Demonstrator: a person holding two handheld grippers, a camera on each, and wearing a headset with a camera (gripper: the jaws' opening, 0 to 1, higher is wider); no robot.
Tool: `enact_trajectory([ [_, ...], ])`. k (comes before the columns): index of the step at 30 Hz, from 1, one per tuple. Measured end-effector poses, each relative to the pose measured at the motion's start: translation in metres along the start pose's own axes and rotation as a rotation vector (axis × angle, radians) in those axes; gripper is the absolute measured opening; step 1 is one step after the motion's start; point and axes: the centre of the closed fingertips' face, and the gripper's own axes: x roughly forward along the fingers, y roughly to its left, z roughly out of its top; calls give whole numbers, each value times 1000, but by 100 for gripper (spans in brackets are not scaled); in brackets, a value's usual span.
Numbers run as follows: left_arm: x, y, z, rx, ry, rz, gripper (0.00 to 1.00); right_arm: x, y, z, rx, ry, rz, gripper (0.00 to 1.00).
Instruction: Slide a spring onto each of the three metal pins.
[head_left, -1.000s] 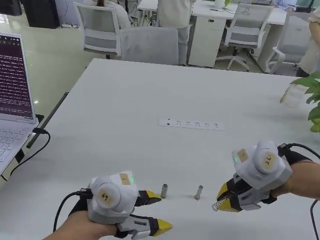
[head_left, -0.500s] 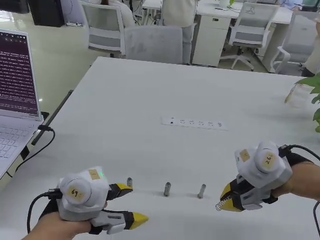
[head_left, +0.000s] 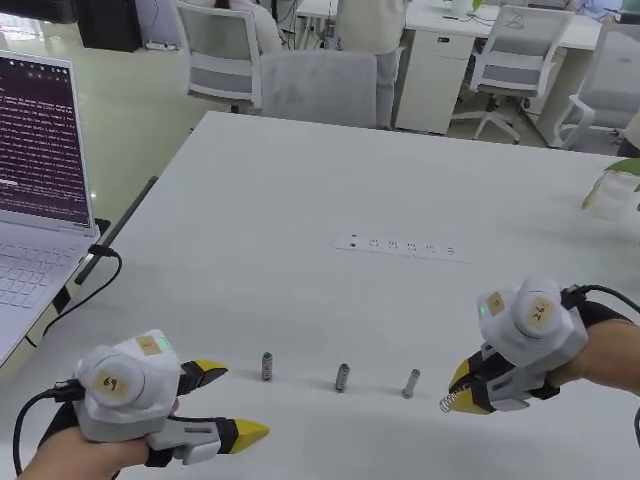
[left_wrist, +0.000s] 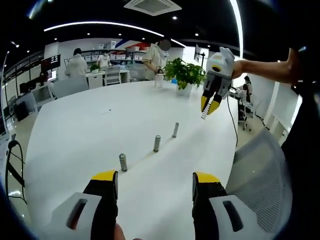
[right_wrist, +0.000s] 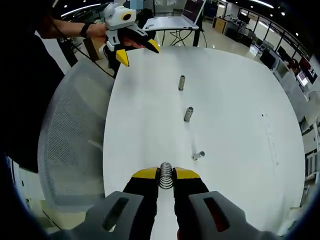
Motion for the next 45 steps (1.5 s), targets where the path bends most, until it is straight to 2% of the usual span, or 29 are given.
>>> enact_trajectory([
  [12,-17,16,-14,-46,7,72,66,11,-21,-6,25,23,-33,8],
  [17,-22,20,-19,-63,14,95,68,13,-36,-7,43,32,-67,8],
  [26,-24,18,-27,-77,27,102,73,21,-51,-7,45,53,-76,8],
  [45,-34,20,-34,-101,37,125,71,41,-68,0,11,78,-59,8],
])
